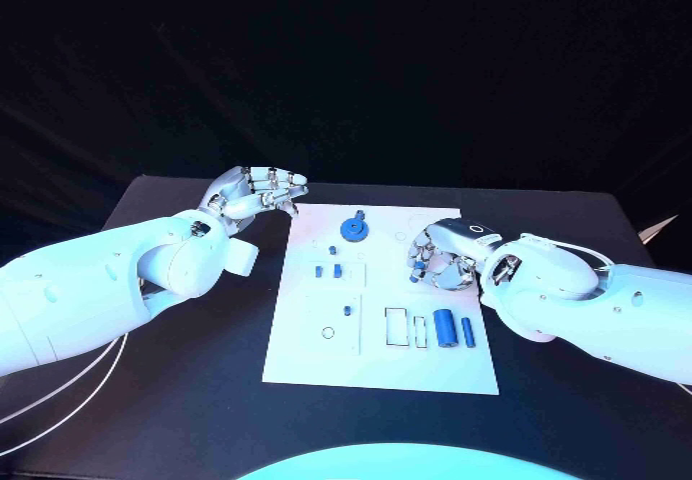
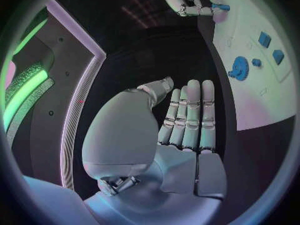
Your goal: Assemble the parts on the task board
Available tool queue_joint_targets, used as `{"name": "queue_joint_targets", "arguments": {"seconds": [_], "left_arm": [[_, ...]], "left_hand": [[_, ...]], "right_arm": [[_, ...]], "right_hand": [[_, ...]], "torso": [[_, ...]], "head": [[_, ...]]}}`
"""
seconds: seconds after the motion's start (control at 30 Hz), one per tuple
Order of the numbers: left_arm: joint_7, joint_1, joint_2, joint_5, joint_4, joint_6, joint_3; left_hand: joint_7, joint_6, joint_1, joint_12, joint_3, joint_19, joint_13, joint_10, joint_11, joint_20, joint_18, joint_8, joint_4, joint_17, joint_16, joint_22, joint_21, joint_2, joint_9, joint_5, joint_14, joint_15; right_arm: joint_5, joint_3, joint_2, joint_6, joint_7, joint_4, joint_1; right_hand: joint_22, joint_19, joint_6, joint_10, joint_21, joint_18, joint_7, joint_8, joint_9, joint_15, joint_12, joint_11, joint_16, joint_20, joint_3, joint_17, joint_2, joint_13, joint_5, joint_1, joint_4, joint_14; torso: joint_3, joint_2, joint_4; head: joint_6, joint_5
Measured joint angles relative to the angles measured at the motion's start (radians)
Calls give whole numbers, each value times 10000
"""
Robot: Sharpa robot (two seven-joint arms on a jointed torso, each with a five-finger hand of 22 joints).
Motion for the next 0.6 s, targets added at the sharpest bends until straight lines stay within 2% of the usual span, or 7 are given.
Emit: {"name": "queue_joint_targets", "arguments": {"seconds": [0.2, 0.37, 0.6], "left_arm": [[0, 0, 23, 0, -42, 0, 0], [0, 0, 54, 0, -71, -1, 0], [0, 0, 123, 0, -125, 0, 0]], "left_hand": [[0, 0, 0, 0, 0, 0, 0, 0, 0, 0, 1, 0, 0, 0, 0, 0, 0, 0, -1, 0, 0, 0], [0, 0, 0, 0, 0, 0, 0, 0, 0, 0, 0, -4, 0, 1, 0, 0, 0, 0, -1, 0, 0, 0], [0, 0, 0, 0, 0, 0, 0, 0, 0, 0, 0, -4, 0, 1, 0, 0, 0, 0, -2, 0, 0, 0]], "right_arm": [[42, 48, -244, -175, 2, 483, 233], [152, 84, -407, -336, 25, 1110, 401], [328, 94, -2, -597, 146, 1716, 420]], "right_hand": [[-1, 0, -4, 32, 57, 0, -3, 23, 7, 1, -3, 32, 0, 0, 0, 25, 39, 19, -6, -39, 0, 1], [-1, 0, -18, 32, 125, 0, -16, 55, 23, 2, -6, 32, 58, 1, 0, 82, 39, 31, -9, -39, 0, 1], [-2, 0, -20, 32, 146, 0, -16, 55, 57, 3, -7, 32, 58, 1, 0, 90, 39, 49, -28, -39, 0, 2]], "torso": [[0, -12, -2], [2, -13, -1], [0, -12, 12]], "head": [[30, 6], [40, 24], [39, 121]]}}
